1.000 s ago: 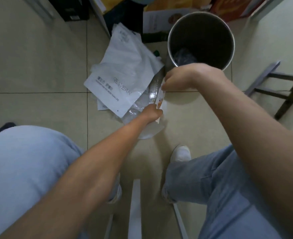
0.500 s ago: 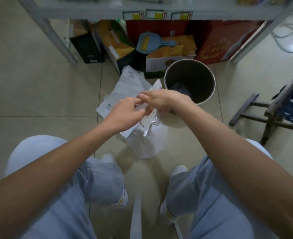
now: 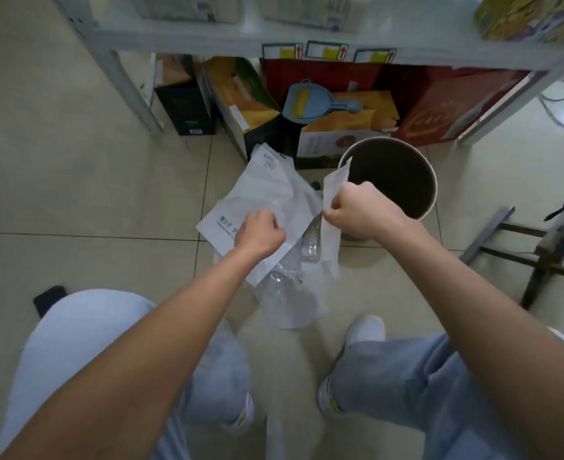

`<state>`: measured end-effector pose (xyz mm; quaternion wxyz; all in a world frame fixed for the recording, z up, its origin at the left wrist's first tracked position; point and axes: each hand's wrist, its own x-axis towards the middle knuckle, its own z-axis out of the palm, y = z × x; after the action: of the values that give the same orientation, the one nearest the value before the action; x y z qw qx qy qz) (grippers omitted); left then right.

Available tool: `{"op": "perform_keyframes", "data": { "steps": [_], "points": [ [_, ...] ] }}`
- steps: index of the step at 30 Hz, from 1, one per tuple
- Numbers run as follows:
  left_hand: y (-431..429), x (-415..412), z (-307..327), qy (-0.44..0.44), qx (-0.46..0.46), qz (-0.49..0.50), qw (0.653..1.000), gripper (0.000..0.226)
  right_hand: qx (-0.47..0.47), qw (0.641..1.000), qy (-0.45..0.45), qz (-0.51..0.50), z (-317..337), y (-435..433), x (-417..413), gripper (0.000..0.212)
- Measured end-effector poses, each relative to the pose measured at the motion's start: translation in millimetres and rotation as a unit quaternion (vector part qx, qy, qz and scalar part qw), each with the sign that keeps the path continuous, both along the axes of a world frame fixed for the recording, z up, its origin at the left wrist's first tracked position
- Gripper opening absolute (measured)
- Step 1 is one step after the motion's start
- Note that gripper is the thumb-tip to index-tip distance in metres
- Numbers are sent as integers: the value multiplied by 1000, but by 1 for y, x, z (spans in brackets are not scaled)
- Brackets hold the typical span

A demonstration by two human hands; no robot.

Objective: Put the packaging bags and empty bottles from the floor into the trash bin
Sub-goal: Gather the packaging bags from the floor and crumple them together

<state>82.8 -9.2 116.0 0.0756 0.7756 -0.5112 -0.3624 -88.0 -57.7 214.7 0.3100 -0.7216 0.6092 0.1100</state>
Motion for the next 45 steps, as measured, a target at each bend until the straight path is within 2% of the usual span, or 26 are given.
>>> {"op": "perform_keyframes", "data": {
  "steps": [2,6,8,10,13,17,20,22,27,32,33,36,37,40,43,45],
  "points": [
    [-2,0,-38,-72,11,-61,995,39,-2,1000,16,25,-5,-7,8,22],
    [-12,-1,-110,-130,35,-147,980,112,37,995,58,79,-12,-12,13,29],
    [-17,-5,-146,-131,69,-168,975,127,56,992,67,94,-16,-13,11,29],
    [-19,-10,-175,-99,108,-139,979,130,70,990,70,99,-19,-12,9,33],
    [-23,-16,-200,-70,145,-102,982,115,84,988,73,112,-23,-12,6,34],
    [-27,-12,-211,-118,115,-121,979,76,86,987,73,118,-24,-18,4,35],
    [-34,-6,-186,-126,49,-124,983,46,91,987,72,113,-26,-24,4,36],
    [-43,0,-155,-121,31,-108,986,35,97,987,72,106,-27,-28,4,34],
    [-68,27,-67,-82,-5,-85,993,28,105,991,37,78,-20,-37,6,34],
    [-70,34,36,-25,-56,-45,997,28,87,994,-65,27,-1,-35,14,44],
    [-64,33,51,-16,-68,-36,997,28,92,993,-77,13,4,-33,16,51],
    [-36,18,84,20,-100,-5,995,25,121,987,-104,-28,14,-26,24,97],
    [-28,10,88,40,-112,6,993,25,135,980,-134,-49,15,-23,25,99],
    [-15,-17,97,106,-103,23,989,23,147,953,-233,-123,20,-17,29,73],
    [-14,-30,105,222,-86,-6,971,23,109,938,-254,-208,18,-18,27,65],
    [-17,-30,114,290,-53,-2,956,27,95,923,-267,-260,16,-21,21,46]
  ]
}}
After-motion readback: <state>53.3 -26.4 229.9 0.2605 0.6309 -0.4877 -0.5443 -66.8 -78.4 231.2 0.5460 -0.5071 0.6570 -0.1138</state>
